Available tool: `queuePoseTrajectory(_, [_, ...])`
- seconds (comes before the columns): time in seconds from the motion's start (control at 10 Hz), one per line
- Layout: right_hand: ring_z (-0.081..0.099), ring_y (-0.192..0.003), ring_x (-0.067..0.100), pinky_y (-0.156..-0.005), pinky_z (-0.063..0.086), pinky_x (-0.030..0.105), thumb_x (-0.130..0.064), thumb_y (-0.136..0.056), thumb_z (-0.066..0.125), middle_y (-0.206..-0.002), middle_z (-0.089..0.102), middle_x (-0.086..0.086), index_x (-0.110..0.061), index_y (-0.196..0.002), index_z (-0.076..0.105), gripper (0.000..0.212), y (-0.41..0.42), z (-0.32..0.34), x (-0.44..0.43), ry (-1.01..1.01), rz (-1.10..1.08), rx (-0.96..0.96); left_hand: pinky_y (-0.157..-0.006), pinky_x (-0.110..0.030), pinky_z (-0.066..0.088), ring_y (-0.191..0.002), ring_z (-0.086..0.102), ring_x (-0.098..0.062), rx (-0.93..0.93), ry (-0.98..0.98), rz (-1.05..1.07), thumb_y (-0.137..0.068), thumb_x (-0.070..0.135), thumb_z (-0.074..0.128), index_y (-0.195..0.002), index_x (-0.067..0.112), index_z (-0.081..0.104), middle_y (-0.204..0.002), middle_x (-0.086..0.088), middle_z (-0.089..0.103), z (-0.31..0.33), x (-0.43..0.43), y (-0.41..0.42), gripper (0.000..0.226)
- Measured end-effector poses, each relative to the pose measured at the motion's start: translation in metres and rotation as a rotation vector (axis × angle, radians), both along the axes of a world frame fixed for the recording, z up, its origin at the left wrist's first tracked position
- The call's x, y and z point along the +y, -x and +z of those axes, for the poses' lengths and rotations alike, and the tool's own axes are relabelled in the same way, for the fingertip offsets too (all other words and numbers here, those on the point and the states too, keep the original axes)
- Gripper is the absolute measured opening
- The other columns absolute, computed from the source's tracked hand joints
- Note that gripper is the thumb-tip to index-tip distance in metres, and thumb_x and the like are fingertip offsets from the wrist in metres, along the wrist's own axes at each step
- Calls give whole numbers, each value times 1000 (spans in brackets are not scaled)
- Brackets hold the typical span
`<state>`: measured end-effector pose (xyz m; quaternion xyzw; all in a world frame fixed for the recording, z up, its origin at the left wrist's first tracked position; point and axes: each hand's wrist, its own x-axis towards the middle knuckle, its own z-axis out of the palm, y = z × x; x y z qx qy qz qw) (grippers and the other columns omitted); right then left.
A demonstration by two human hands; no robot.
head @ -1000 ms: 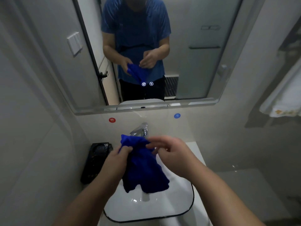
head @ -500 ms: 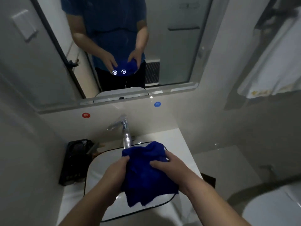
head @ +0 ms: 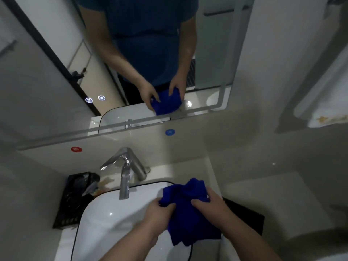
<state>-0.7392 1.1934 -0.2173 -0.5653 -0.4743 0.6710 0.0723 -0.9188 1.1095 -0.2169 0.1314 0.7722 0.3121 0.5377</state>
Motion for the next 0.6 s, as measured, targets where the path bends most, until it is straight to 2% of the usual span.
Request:
queuePoseTrajectory(0.1, [73, -87, 6, -72, 57, 27, -41, -76, 71, -97, 74, -17, -51, -99, 58, 28, -9, -9, 48, -46, 9, -23, -67, -29, 60, -92, 78, -22, 84, -66, 13, -99, 15, 68, -117, 19, 69, -102, -5, 80, -9, 44, -14, 18])
queuePoseTrajectory(0.2, [73, -83, 5, -74, 59, 30, -53, -69, 73, -88, 74, -19, -48, -98, 58, 33, -6, -12, 81, -95, 21, -37, -74, -35, 66, -89, 78, -21, 138, -124, 48, -98, 15, 70, -116, 20, 70, -98, -2, 80, -15, 76, -15, 19])
queuePoseTrajectory(0.3, [74, -77, 3, -78, 65, 34, -66, -70, 71, -85, 76, -21, -36, -112, 64, 53, -6, -23, 119, -188, 80, -42, -75, -28, 61, -101, 75, -23, 140, -142, 43, -103, 19, 68, -143, 18, 60, -115, -6, 76, -21, 111, -13, 41])
queuePoseTrajectory(0.4, [70, -105, 15, -81, 54, 27, -59, -93, 70, -133, 68, -7, -24, -160, 38, 82, -4, -42, 135, -166, 168, -157, -76, -12, 50, -112, 68, -20, 136, -93, -25, -108, 27, 60, -169, 19, 28, -145, -9, 63, -26, 120, -12, 69])
queuePoseTrajectory(0.5, [60, -131, 31, -102, 50, 31, -37, -105, 57, -157, 53, 13, -16, -164, 35, 67, -1, -67, 132, -335, 219, -309, -70, 4, 39, -92, 63, 20, 338, -101, -165, -108, 29, 55, -169, 24, 31, -118, 11, 68, -31, 100, -11, 65])
queuePoseTrajectory(0.6, [64, -124, 29, -106, 54, 40, -35, -103, 51, -146, 61, 8, -17, -151, 52, 52, 16, -76, 112, -425, 261, -310, -113, -15, 26, -147, 44, -4, 609, -166, -277, -107, 29, 53, -167, 32, 36, -164, 8, 48, -36, 74, -4, 62])
